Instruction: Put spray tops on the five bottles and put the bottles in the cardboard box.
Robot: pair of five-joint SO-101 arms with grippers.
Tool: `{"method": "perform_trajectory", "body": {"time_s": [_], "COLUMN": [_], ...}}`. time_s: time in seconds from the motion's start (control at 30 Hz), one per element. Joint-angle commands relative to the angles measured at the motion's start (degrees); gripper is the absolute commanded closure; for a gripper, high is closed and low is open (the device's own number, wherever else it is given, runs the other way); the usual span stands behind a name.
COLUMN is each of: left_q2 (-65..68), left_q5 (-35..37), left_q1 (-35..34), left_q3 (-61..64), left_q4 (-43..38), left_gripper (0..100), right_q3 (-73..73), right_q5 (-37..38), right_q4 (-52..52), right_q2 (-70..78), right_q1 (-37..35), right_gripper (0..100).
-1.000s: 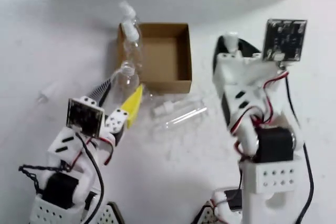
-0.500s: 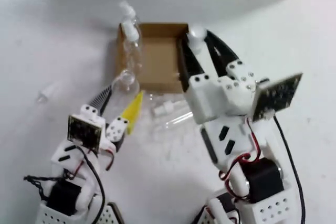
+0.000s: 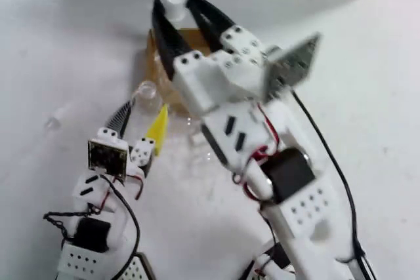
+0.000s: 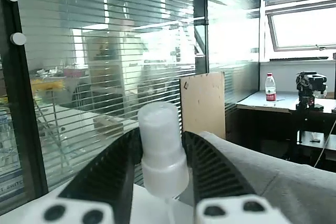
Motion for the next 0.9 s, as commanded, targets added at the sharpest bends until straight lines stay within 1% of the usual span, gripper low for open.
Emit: {"method": "perform_trajectory", "body": {"time_s": [0.0, 0.13, 0.43, 0.53, 0.73, 0.87], "left_q2": [-0.57, -0.57, -0.57, -0.57, -0.57, -0.57], "left_q5": [0.18, 0.18, 0.18, 0.18, 0.18, 0.18], "left_q1": [-1.36, -1.54, -1.54, -1.27, -1.45, -1.45], "left_q3": [0.35, 0.35, 0.35, 0.35, 0.35, 0.35], "left_q4": [-4.40, -4.31, -4.22, -2.81, -2.64, -2.64], "left_gripper": [95, 95, 95, 95, 95, 95], "right_q3": [-5.89, -5.98, -5.98, -6.15, -6.15, -8.79], "right_q5": [-0.35, -0.35, -0.26, -0.18, 6.68, 7.38], "right_q4": [3.74, 7.25, 7.25, 7.16, 7.08, 7.43], "right_q2": [2.77, 3.30, 2.95, 2.95, 3.03, 3.38], "right_q1": [-1.63, -2.86, -3.03, -5.32, -9.10, -9.19], "right_gripper": [98.3, 98.3, 98.3, 98.3, 98.3, 98.3]}}
